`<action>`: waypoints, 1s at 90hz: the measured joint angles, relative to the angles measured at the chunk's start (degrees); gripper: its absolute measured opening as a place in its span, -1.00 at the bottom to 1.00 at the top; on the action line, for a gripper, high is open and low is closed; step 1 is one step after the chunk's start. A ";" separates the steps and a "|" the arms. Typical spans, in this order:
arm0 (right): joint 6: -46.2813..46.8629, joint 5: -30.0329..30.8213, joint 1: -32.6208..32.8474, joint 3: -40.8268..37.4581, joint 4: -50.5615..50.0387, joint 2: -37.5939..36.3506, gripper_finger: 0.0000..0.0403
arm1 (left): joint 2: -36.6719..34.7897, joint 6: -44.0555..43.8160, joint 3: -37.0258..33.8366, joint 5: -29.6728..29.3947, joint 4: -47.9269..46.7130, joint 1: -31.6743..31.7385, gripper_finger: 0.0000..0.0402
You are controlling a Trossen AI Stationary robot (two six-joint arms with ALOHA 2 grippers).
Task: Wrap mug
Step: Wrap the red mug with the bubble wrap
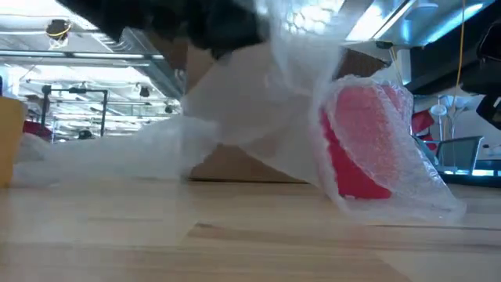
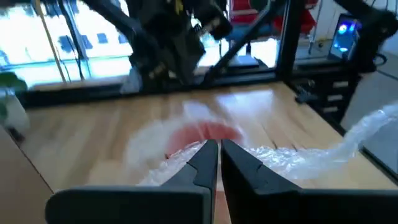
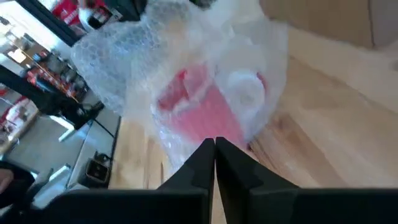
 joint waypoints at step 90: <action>-42.36 -35.67 -24.31 41.84 -2.16 39.36 -1.00 | 18.12 -4.74 20.53 6.26 -3.15 7.90 -1.00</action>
